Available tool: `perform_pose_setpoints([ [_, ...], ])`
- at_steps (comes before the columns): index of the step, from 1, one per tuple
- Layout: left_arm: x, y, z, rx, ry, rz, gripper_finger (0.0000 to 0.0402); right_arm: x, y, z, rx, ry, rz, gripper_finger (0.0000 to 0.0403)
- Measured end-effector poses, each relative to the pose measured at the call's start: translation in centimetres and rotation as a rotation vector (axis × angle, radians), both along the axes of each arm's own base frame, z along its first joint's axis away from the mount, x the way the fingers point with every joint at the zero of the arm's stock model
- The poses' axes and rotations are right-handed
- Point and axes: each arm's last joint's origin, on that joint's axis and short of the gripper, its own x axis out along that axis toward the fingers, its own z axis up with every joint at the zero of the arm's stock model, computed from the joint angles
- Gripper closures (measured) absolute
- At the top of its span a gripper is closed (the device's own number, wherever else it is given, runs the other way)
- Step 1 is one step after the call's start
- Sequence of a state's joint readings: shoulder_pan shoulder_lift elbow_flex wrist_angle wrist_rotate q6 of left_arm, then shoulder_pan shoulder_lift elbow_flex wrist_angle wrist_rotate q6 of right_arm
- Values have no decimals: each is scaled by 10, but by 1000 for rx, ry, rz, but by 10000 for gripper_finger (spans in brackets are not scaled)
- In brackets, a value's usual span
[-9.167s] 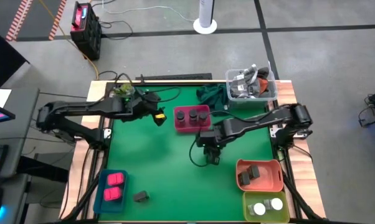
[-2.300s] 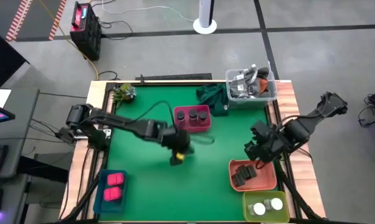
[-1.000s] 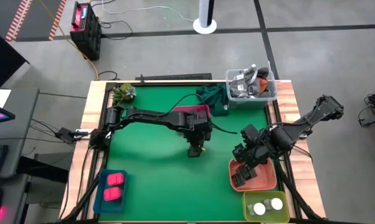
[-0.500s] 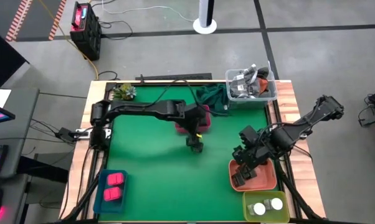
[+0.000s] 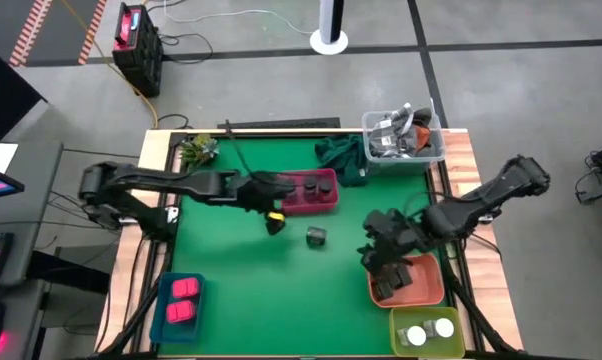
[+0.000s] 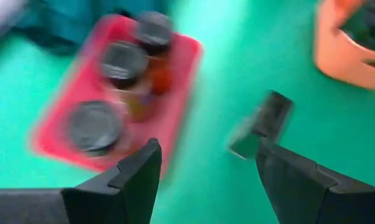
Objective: Sort spices by type
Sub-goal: Put the black seasoning can into the orange bin
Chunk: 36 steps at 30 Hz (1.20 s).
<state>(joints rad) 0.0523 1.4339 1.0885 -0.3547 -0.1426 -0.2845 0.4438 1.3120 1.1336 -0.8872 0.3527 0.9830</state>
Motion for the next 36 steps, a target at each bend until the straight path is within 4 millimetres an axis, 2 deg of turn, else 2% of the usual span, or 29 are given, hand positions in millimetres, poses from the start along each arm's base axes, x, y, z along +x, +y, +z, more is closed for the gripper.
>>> perform_pose_setpoints([
  [6,-31,5,11,12,-76,136,152,46,-27,-22,-131,27,209,131],
  [11,-50,4,6,-4,-135,148,152,81,-48,-47,-83,32,340,131],
  [15,-67,3,-4,-64,-146,193,152,100,-56,-55,-61,48,429,131],
  [21,-86,2,-6,-91,-179,230,152,121,-60,-48,-115,49,493,131],
  [26,-99,4,-8,-34,-120,295,152,134,-62,-49,-134,77,521,125],
  [31,-104,4,-11,-11,-71,316,152,145,-63,-62,-126,140,524,85],
  [36,-106,4,-13,-6,-34,315,152,150,-63,-64,-176,159,451,52],
])
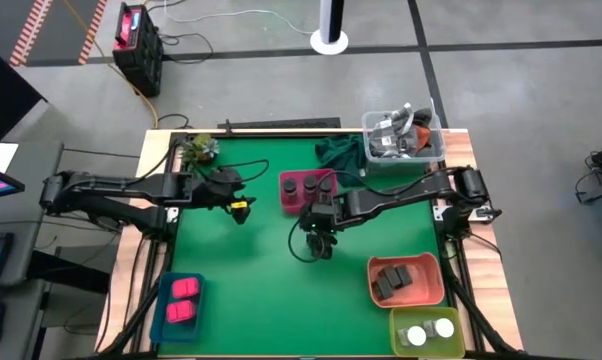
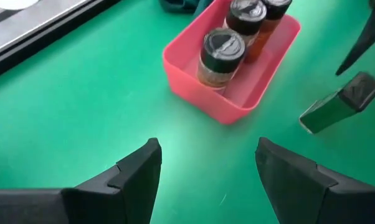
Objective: Sort spices by type
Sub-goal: Put the black seasoning can into the orange bin
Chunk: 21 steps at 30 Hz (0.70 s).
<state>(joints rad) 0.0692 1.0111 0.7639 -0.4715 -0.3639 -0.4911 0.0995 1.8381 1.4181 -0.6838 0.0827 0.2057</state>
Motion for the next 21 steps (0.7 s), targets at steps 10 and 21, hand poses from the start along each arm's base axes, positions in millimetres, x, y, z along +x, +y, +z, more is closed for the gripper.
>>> perform_pose_setpoints([
  [10,-1,0,-1,20,33,-26,152,5,-1,-13,-43,26,10,86],
  [21,-4,-1,-5,-10,85,-49,152,7,4,-35,1,118,-17,163],
])
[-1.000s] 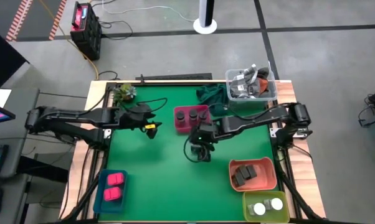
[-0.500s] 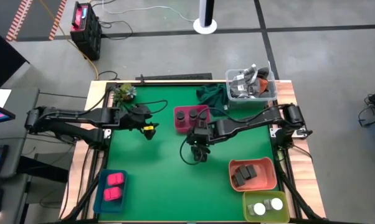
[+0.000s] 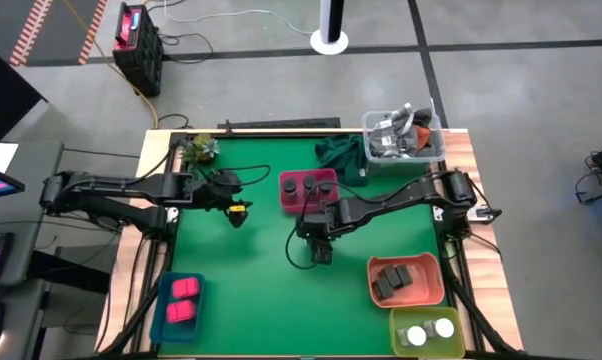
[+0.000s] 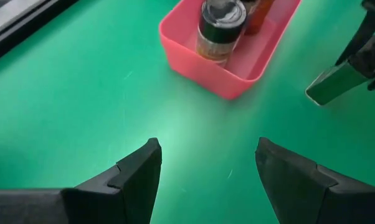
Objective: Sort spices by type
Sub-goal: Put the black seasoning can into the orange bin
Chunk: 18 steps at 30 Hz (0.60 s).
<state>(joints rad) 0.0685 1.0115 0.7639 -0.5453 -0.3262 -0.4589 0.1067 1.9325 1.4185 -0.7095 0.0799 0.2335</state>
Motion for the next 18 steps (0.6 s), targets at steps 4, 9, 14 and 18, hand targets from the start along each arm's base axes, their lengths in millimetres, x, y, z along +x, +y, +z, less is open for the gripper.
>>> perform_pose_setpoints([
  [4,0,0,0,8,10,-9,152,-4,-2,5,12,16,-33,214],
  [9,0,0,0,13,12,-14,152,-7,-2,5,14,40,-46,252],
  [14,0,0,0,13,11,-14,152,-12,1,9,50,63,-91,251],
  [18,0,0,0,17,7,-11,152,-25,6,27,72,69,-144,227],
])
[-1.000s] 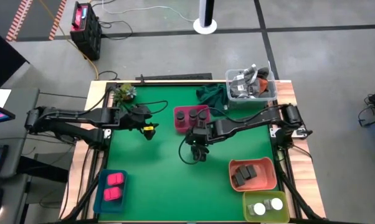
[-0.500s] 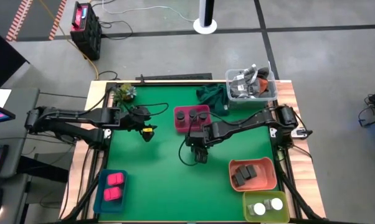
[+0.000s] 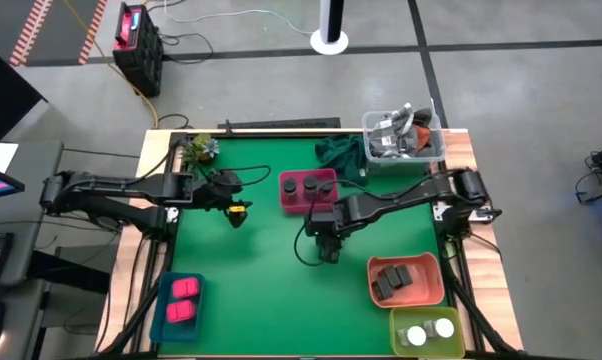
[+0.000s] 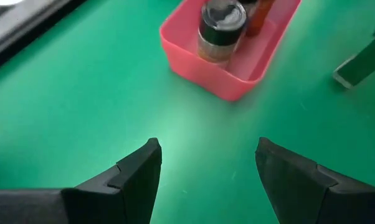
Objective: Sort spices by type
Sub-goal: Put the black seasoning can into the orange bin
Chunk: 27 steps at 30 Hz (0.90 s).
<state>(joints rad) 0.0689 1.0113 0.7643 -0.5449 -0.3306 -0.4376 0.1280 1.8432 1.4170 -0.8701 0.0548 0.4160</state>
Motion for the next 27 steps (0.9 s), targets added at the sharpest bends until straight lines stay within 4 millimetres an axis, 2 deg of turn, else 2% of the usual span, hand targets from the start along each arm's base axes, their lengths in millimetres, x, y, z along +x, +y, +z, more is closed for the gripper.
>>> perform_pose_setpoints([
  [8,11,2,8,89,-98,-8,152,-42,24,47,-58,-15,-127,251],
  [14,15,3,13,108,-161,2,152,-83,42,71,-103,27,-236,229],
  [17,16,3,13,108,-171,3,152,-102,48,80,-125,61,-288,224],
  [21,17,3,13,108,-166,2,152,-122,54,89,-152,81,-358,239],
  [27,17,3,13,108,-168,3,152,-145,66,94,-182,118,-419,244],
])
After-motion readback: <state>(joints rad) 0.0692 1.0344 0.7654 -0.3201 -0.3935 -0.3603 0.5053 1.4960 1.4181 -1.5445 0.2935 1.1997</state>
